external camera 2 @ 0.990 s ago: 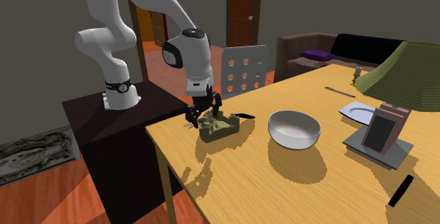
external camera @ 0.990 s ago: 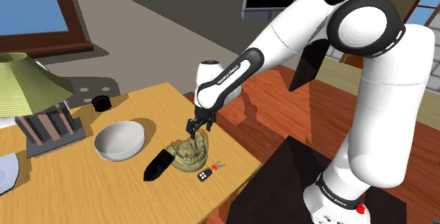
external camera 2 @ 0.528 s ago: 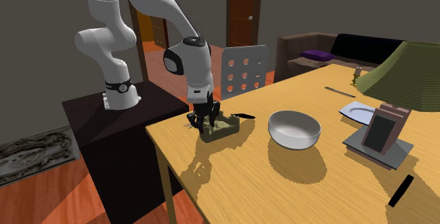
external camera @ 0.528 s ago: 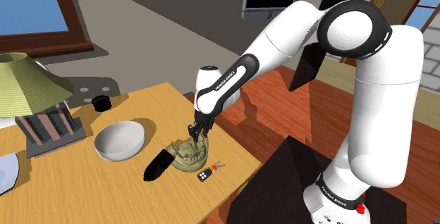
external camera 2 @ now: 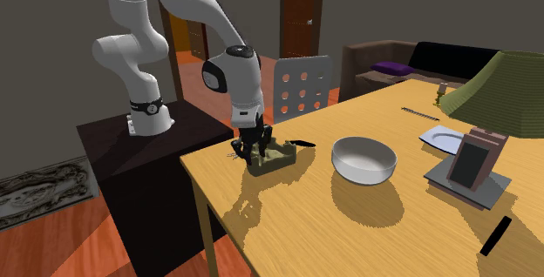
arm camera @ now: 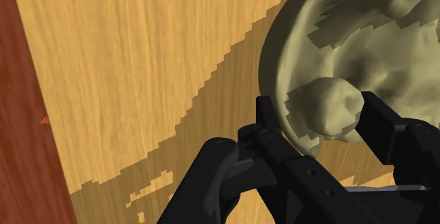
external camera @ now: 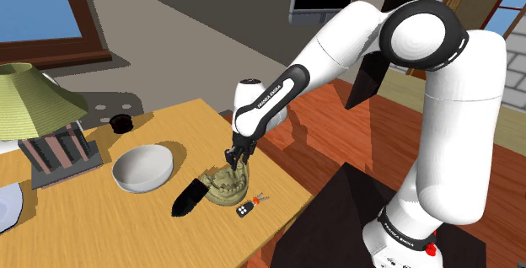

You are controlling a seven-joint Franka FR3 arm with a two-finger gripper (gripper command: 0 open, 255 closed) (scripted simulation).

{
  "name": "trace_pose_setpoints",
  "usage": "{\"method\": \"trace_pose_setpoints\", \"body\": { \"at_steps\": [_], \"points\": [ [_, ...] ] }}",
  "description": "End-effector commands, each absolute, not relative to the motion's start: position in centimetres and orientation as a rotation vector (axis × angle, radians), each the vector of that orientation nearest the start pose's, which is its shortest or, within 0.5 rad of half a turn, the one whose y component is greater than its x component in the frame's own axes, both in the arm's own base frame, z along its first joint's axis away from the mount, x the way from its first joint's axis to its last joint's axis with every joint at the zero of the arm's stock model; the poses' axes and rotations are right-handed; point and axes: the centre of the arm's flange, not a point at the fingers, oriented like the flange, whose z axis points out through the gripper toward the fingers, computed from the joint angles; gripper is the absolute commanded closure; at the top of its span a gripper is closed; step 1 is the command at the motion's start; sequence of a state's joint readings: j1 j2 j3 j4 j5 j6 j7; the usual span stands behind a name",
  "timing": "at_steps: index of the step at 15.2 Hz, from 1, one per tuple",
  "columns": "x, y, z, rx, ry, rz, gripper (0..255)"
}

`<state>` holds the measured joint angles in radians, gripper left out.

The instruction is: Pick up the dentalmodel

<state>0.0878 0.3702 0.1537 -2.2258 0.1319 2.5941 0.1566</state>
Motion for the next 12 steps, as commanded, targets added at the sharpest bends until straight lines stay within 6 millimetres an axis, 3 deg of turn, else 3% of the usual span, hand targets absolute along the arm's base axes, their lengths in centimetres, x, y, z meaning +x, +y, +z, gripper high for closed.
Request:
{"method": "trace_pose_setpoints", "body": {
  "at_steps": [1,12],
  "points": [
    [53.3,13.0,21.2,-3.019,0.058,0.038,255],
    [53.3,13.0,27.0,-3.019,0.058,0.038,255]
  ]
}}
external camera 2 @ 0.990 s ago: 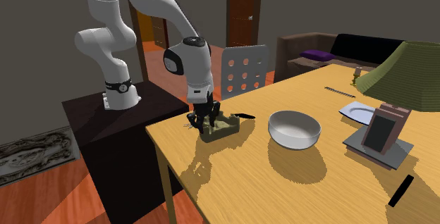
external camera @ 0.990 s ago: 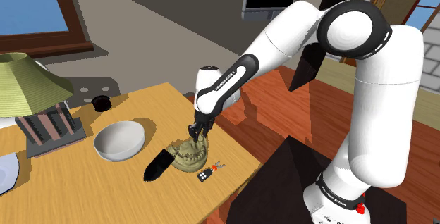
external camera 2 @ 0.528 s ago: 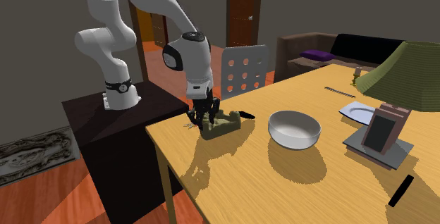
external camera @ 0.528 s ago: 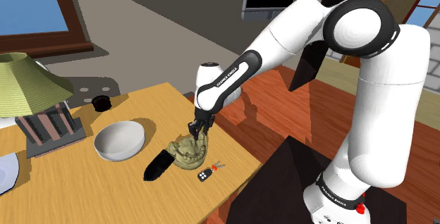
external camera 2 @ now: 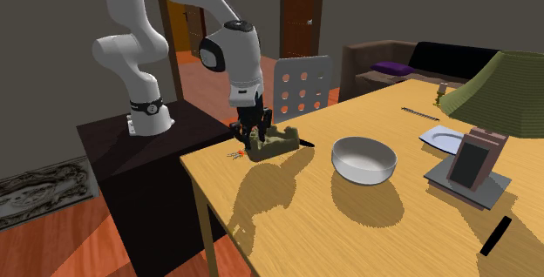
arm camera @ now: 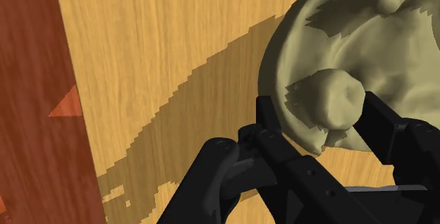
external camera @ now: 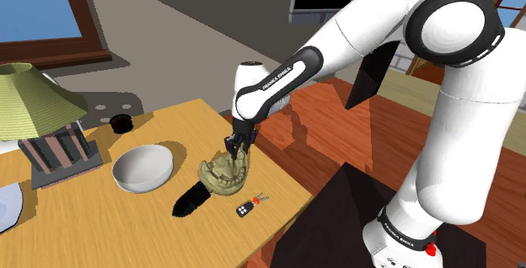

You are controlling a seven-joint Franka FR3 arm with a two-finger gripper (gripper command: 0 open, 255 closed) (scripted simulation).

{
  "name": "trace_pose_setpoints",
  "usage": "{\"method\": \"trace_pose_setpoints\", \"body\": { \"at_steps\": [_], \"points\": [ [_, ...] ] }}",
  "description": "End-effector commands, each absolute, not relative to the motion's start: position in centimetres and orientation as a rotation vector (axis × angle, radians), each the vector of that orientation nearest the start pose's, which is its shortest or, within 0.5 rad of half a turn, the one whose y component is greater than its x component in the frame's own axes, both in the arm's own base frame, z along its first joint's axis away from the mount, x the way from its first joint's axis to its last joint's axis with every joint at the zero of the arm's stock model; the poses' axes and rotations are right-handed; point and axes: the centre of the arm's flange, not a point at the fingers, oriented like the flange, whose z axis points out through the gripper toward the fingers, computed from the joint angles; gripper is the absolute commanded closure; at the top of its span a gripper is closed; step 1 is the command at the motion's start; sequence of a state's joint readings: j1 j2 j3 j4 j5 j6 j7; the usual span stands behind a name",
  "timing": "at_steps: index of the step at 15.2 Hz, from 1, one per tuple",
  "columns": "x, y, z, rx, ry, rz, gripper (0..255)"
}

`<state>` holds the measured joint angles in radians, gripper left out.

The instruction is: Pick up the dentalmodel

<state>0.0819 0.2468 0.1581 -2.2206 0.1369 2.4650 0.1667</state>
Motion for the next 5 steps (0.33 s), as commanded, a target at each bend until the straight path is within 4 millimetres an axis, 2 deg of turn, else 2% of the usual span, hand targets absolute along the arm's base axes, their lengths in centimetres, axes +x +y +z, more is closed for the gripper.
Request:
{"method": "trace_pose_setpoints", "body": {
  "at_steps": [1,3,5],
  "points": [
    [53.3,13.0,27.5,-3.019,0.058,0.038,255],
    [53.3,13.0,28.6,-3.019,0.058,0.038,255],
    [53.3,13.0,28.6,-3.019,0.058,0.038,255]
  ]
}}
